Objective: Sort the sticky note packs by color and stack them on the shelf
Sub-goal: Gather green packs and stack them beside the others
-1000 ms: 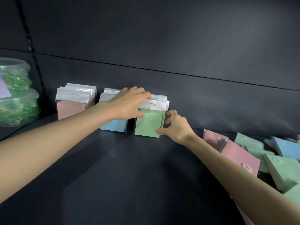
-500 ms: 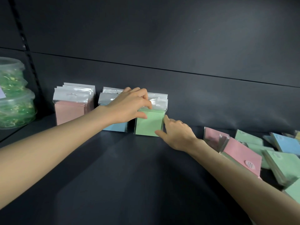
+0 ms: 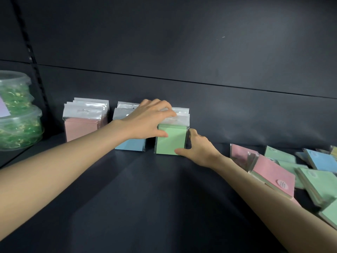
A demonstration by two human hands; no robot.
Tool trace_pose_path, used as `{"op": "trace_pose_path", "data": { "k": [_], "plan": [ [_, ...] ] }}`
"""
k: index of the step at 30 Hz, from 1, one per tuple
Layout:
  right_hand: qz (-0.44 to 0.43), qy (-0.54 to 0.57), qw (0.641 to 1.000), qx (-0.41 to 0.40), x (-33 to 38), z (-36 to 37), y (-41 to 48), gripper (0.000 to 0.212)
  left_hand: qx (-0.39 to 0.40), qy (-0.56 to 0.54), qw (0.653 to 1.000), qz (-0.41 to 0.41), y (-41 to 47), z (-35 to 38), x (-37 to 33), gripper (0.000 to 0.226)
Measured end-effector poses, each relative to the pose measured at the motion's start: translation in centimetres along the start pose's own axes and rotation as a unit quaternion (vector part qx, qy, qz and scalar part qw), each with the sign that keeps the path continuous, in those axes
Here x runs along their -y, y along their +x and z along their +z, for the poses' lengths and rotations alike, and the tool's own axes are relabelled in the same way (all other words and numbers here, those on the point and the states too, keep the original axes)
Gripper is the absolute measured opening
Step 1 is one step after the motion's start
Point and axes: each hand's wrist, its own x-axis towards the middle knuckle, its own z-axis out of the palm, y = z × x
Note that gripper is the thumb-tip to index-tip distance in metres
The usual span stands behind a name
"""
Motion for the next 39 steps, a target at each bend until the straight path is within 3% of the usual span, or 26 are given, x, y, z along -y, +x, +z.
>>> {"op": "trace_pose_path", "data": {
  "k": [4,9,20,25,29,33,39],
  "plan": [
    [0.003,0.121,0.992,0.030,-0.2,-0.3,0.8,0.068,0.022,0.019,0.999,0.015,0.2,0.2,0.2,0.044],
    [0.007,0.180,0.983,0.044,-0.7,-0.1,1.8,0.072,0.029,0.024,0.999,0.021,0.3,0.5,0.3,0.039],
    [-0.004,0.186,0.981,0.053,-1.1,-0.3,2.5,0.068,-0.023,0.035,0.999,0.011,-0.1,0.9,-0.4,0.035],
    [-0.026,0.106,0.994,0.000,-1.1,-0.7,1.4,0.084,-0.097,-0.016,0.992,-0.074,-1.3,0.7,-1.5,0.052],
    [-0.051,0.097,0.992,-0.068,-0.7,-1.5,0.4,0.094,-0.141,-0.144,0.962,-0.185,-3.4,0.9,-3.6,0.038],
    [-0.079,0.040,0.992,-0.086,-0.3,-1.7,-0.4,0.082,-0.083,-0.222,0.939,-0.251,-5.8,2.2,-6.4,0.051],
    [-0.096,0.005,0.995,-0.033,0.4,-1.5,-0.2,0.079,0.014,-0.302,0.899,-0.318,-5.1,3.1,-7.4,0.066]
  ]
}}
